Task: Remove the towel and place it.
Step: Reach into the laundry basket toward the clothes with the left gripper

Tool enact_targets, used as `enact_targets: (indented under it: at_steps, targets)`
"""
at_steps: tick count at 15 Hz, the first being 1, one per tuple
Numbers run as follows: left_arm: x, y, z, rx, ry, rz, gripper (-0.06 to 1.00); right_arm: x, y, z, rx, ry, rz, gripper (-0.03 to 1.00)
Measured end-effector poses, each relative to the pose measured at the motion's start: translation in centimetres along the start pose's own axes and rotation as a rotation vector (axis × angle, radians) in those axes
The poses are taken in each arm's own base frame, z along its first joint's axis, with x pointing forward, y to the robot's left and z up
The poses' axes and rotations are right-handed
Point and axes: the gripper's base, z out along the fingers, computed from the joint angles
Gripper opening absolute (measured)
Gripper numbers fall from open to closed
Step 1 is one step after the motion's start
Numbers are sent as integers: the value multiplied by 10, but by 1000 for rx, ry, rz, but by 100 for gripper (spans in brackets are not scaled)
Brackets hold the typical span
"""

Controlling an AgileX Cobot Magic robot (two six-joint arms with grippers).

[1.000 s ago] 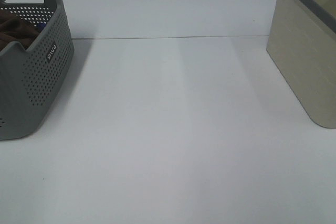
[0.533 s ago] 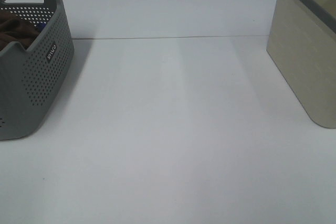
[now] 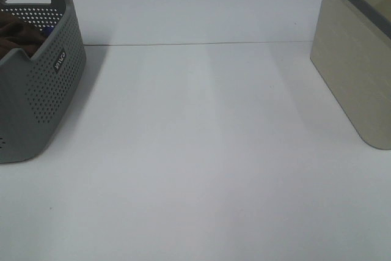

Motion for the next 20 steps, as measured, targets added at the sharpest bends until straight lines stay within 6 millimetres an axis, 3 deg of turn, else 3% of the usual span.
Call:
enact_targets:
  at_steps: [20]
  targets:
    - [0, 0, 0, 5, -1, -3, 74, 0, 0, 0, 0, 0, 0, 63]
